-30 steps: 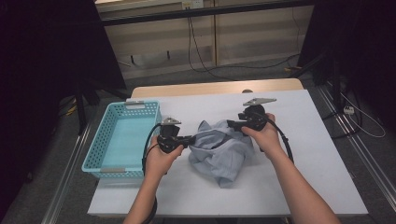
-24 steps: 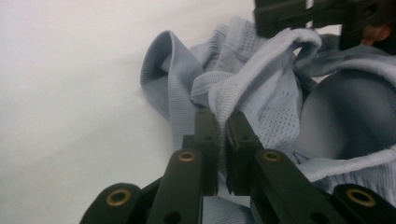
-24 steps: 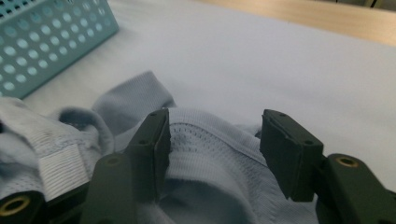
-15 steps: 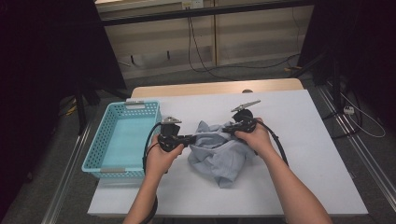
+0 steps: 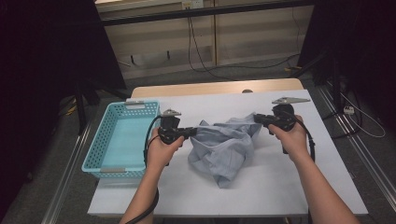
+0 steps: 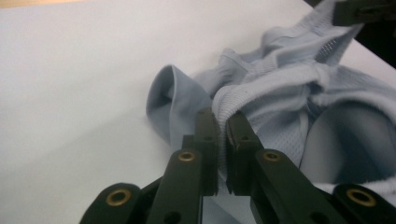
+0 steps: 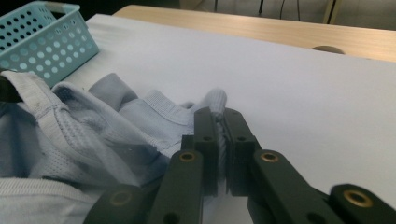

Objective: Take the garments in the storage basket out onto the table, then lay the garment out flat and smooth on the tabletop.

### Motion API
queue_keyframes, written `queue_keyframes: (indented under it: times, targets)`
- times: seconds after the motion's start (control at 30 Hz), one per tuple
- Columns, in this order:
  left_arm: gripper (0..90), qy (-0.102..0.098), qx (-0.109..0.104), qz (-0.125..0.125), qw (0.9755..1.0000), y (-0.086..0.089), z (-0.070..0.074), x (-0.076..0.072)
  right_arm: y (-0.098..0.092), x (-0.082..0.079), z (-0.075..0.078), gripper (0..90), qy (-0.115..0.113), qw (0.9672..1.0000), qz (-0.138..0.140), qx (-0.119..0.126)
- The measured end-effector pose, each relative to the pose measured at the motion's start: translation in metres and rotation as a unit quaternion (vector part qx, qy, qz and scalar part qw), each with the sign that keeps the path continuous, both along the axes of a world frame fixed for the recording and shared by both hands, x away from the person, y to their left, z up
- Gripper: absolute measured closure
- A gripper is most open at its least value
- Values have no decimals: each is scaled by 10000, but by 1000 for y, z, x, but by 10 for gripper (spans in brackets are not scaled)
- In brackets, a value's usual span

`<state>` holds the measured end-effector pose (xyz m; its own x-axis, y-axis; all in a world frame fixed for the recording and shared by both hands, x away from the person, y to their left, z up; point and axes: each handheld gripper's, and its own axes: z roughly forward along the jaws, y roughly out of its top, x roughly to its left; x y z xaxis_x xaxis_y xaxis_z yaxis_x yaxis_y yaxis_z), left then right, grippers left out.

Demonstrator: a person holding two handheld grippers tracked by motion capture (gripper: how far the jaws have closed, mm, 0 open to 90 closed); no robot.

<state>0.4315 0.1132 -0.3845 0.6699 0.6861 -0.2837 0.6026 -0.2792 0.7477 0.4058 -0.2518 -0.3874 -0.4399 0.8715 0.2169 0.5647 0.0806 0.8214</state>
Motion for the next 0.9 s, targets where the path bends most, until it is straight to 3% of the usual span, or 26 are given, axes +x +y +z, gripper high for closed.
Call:
queue_keyframes:
  times: [0.2,0.33,0.53,0.67,0.8,0.9]
  targets:
    - [846,-84,22,137,9999,-1,8,12,-11,-13,7,865,-135,9999,-88,-8]
    - [780,4,12,136,9999,-2,10,11,-12,-18,3,862,-117,9999,-53,24]
    - [501,65,-11,116,9999,-9,11,-1,-1,-26,-14,861,46,9999,137,86]
    - [382,20,-45,108,9999,-12,14,-6,10,-33,-21,860,100,9994,339,43]
    - [268,52,21,48,10000,-18,16,-13,20,-37,-31,857,214,9983,480,-248]
    - [243,104,47,-120,9999,-24,14,-18,24,-39,-43,855,329,9977,513,-288]
